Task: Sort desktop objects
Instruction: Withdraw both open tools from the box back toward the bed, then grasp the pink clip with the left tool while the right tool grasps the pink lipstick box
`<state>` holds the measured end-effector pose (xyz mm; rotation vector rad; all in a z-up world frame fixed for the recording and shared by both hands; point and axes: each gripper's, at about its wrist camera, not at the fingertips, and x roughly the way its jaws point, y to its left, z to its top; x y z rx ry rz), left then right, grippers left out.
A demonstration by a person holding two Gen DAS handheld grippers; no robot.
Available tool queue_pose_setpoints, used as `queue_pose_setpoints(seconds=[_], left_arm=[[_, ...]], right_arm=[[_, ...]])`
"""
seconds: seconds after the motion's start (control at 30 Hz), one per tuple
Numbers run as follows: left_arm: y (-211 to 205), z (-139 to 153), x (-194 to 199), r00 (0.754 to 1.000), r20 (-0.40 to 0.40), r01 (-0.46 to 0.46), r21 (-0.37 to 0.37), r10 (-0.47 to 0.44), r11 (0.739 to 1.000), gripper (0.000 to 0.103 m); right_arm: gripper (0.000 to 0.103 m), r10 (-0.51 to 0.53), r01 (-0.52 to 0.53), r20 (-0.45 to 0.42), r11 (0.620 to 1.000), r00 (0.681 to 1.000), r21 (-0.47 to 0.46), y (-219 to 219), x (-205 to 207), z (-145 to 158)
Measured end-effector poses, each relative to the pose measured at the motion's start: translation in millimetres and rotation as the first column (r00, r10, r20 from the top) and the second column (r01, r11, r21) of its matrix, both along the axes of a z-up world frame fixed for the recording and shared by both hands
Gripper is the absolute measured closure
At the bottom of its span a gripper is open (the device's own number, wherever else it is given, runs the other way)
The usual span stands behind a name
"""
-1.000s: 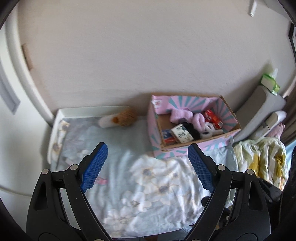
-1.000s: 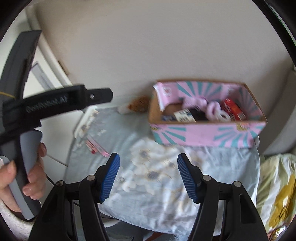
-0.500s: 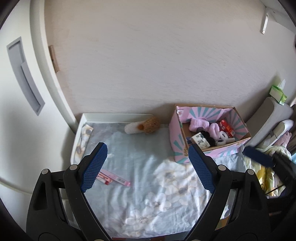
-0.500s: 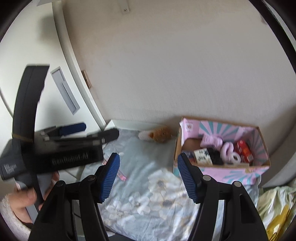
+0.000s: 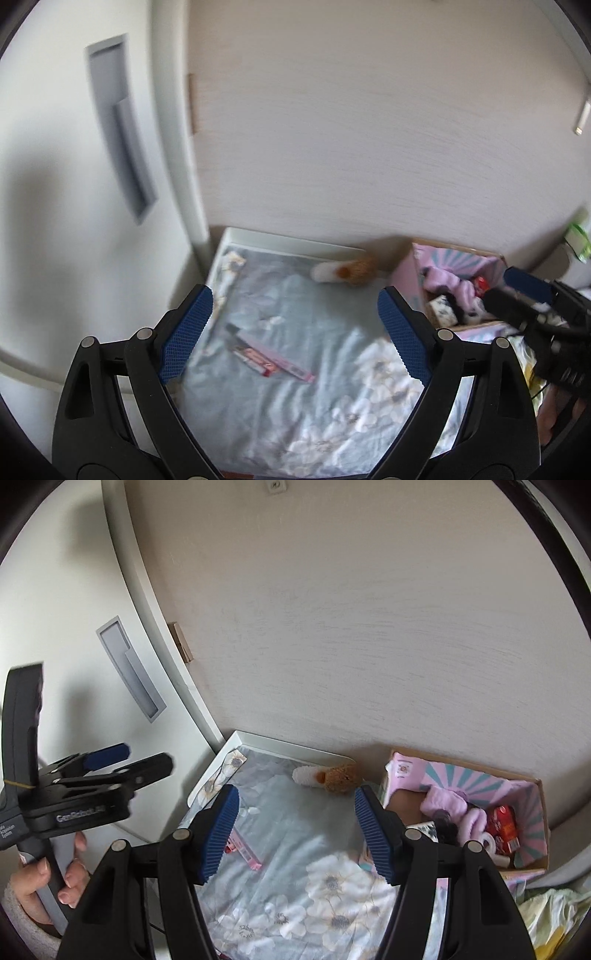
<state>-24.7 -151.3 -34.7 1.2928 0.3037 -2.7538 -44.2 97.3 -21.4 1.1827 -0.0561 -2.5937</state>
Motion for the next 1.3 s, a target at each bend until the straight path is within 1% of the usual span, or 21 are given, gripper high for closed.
queue_pose_setpoints(seconds=[0.07, 0.13, 0.2, 0.27, 0.33, 0.4, 0.53, 0.63, 0.67, 0.7, 0.73, 0.87, 0.93, 1.0, 1.03, 1.07, 1.13, 1.17, 1.3], left_arm=[[-10, -5, 0, 1.0, 0.014, -0.023, -0.004, 0.023, 1.0, 0.012], [-18, -13, -1, 0.999, 0.031, -0.041, -0.005, 0.041, 0.999, 0.012], [-23, -23, -1, 0.997, 0.047, -0.056, -0.009, 0.056, 0.998, 0.012], [-28, -40, 0, 0.994, 0.076, -0.074, -0.009, 0.075, 0.997, 0.012], [-31, -58, -1, 0.989, 0.113, -0.09, -0.001, 0.09, 0.996, 0.012], [-35, -76, 0, 0.984, 0.15, -0.1, 0.011, 0.097, 0.995, 0.012], [-38, -112, -2, 0.972, 0.205, -0.121, 0.029, 0.112, 0.992, 0.012], [-37, -133, -4, 0.966, 0.232, -0.128, 0.032, 0.117, 0.991, 0.013], [-37, -139, -4, 0.964, 0.238, -0.131, 0.033, 0.119, 0.991, 0.014], [-37, -145, -4, 0.962, 0.246, -0.133, 0.034, 0.121, 0.991, 0.014], [-37, -151, -5, 0.959, 0.255, -0.136, 0.034, 0.123, 0.99, 0.014], [-39, -169, -6, 0.954, 0.27, -0.146, 0.05, 0.127, 0.988, 0.017], [-39, -176, -7, 0.954, 0.274, -0.146, 0.067, 0.123, 0.987, 0.022], [-40, -184, -9, 0.952, 0.284, -0.144, 0.092, 0.113, 0.985, 0.031], [-40, -186, -10, 0.951, 0.29, -0.145, 0.099, 0.111, 0.985, 0.033], [-40, -189, -11, 0.949, 0.295, -0.147, 0.105, 0.11, 0.984, 0.036], [-41, -193, -11, 0.947, 0.3, -0.152, 0.113, 0.112, 0.982, 0.037], [-42, -194, -11, 0.947, 0.302, -0.155, 0.115, 0.114, 0.981, 0.037], [-43, -201, -11, 0.943, 0.312, -0.159, 0.119, 0.115, 0.98, 0.04]], right_arm=[[0.042, 0.021, -0.021, 0.015, 1.0, 1.0, 0.003, -5, -12, -3], [0.042, 0.057, -0.058, 0.039, 0.998, 0.998, 0.016, -14, -24, -13], [0.042, 0.098, -0.101, 0.069, 0.994, 0.993, 0.045, -26, -31, -29], [0.042, 0.148, -0.156, 0.093, 0.984, 0.985, 0.085, -41, -33, -49], [0.042, 0.219, -0.233, 0.12, 0.965, 0.968, 0.117, -58, -30, -75], [0.042, 0.278, -0.297, 0.147, 0.946, 0.949, 0.127, -71, -27, -98], [0.042, 0.387, -0.424, 0.226, 0.893, 0.894, 0.151, -95, -21, -155], [0.043, 0.425, -0.477, 0.269, 0.863, 0.864, 0.168, -104, -21, -188], [0.047, 0.433, -0.489, 0.282, 0.855, 0.856, 0.172, -107, -21, -198], [0.05, 0.441, -0.5, 0.293, 0.849, 0.848, 0.17, -108, -23, -206], [0.05, 0.447, -0.509, 0.303, 0.845, 0.842, 0.166, -108, -24, -212], [0.05, 0.461, -0.521, 0.31, 0.841, 0.832, 0.148, -112, -29, -224], [0.052, 0.465, -0.522, 0.305, 0.841, 0.831, 0.14, -111, -30, -227], [0.066, 0.465, -0.523, 0.311, 0.841, 0.829, 0.137, -111, -32, -228], [0.069, 0.466, -0.525, 0.315, 0.841, 0.827, 0.133, -110, -32, -229], [0.071, 0.465, -0.525, 0.317, 0.84, 0.827, 0.137, -110, -33, -230], [0.073, 0.461, -0.523, 0.316, 0.839, 0.829, 0.149, -110, -33, -232], [0.076, 0.459, -0.521, 0.316, 0.84, 0.831, 0.152, -109, -34, -232], [0.082, 0.438, -0.503, 0.326, 0.852, 0.838, 0.147, -103, -37, -235]])
